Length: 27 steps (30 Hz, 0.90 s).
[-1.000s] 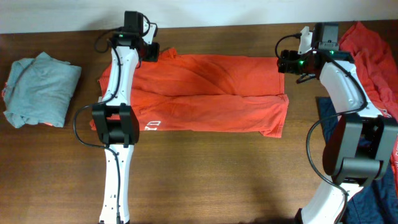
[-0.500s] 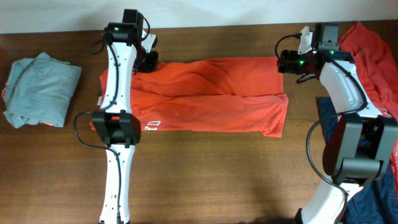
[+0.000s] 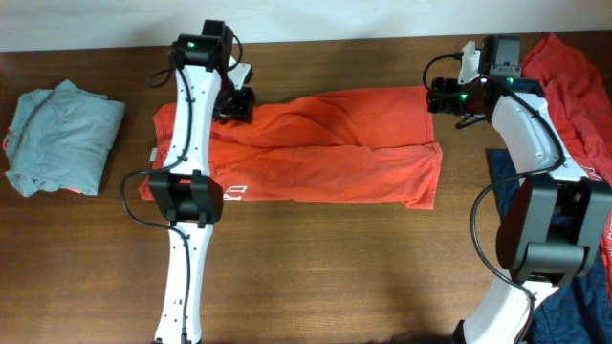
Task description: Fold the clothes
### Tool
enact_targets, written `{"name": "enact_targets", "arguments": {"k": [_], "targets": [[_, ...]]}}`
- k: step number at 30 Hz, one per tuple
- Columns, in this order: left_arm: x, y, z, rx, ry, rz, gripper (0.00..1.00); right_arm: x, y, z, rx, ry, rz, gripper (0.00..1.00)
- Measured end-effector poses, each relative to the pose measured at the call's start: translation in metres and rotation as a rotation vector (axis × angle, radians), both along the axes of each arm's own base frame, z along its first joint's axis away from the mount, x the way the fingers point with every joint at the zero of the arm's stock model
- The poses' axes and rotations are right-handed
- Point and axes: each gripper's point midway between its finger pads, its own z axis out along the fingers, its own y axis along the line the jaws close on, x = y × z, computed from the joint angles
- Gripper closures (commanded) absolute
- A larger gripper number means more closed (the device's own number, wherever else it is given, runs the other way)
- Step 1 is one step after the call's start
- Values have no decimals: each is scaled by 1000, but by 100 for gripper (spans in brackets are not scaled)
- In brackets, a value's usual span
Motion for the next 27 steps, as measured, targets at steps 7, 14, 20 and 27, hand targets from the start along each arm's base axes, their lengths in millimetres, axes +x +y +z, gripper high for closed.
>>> {"name": "enact_targets", "arguments": {"k": [7, 14, 20, 27], "targets": [[3, -3, 63, -19, -119, 3, 35, 0, 0, 0, -10, -1, 16, 18], [19, 6, 131, 5, -325, 31, 35, 0, 0, 0, -11, -3, 16, 18], [45, 13, 111, 10, -357, 49, 35, 0, 0, 0, -11, -3, 17, 18], [26, 42, 60, 38, -174, 89, 35, -2, 0, -1, -10, 5, 17, 18]]}}
